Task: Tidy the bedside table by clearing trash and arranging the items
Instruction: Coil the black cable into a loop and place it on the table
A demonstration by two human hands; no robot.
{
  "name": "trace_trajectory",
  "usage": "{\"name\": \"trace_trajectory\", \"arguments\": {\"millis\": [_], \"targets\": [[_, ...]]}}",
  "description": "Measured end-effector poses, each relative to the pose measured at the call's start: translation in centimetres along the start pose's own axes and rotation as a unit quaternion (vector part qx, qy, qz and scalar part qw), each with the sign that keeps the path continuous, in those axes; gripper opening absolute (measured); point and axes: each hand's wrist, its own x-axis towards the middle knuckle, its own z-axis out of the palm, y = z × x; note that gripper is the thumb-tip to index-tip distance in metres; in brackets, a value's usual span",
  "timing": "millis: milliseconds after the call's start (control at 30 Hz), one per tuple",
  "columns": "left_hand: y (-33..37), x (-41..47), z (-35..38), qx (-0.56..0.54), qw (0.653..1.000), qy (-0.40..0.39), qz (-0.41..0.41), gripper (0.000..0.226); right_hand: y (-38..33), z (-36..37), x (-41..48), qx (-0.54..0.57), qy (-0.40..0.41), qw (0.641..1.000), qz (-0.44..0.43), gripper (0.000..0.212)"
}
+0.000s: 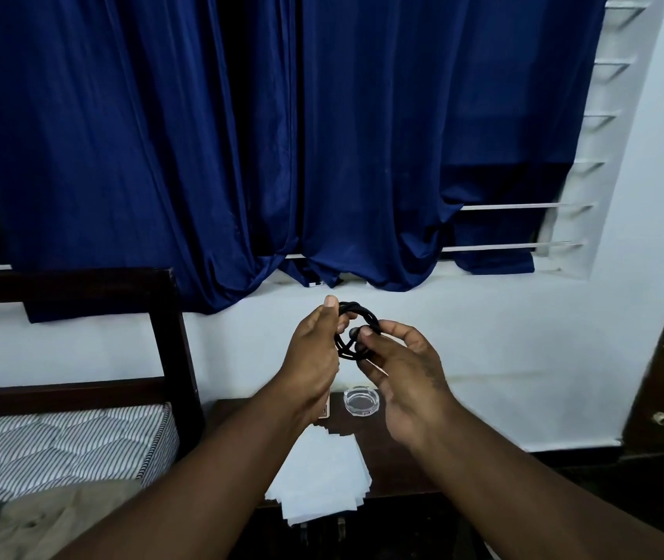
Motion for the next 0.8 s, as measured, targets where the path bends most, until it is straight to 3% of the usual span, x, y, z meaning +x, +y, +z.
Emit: {"name": "trace_trajectory", "arguments": {"millis": [267, 500, 633, 800], "targets": [[0.1, 0.3, -0.4, -0.018, 0.999, 0.017, 0.02, 0.048, -1.2, -0.4, -0.2, 0.031, -0.161, 0.982, 0.088, 0.012], [-0.5, 0.4, -0.4, -0.016, 0.999, 0.017, 0.047, 0.045, -2.0, -1.1, -0.1, 0.034, -0.229, 0.967, 0.104, 0.005], [-1.2, 0.3, -0.2, -0.013, 0.999, 0.013, 0.044, 0.048, -1.7, -0.7, -0.1, 0.007, -0.2, 0.977, 0.076, 0.035], [-1.7, 0.7, -0.6, 0.023, 0.997, 0.019, 0.076, 0.045, -0.5, -0.6, -0.5, -0.045, -0.076, 0.996, 0.002, 0.023]]}}
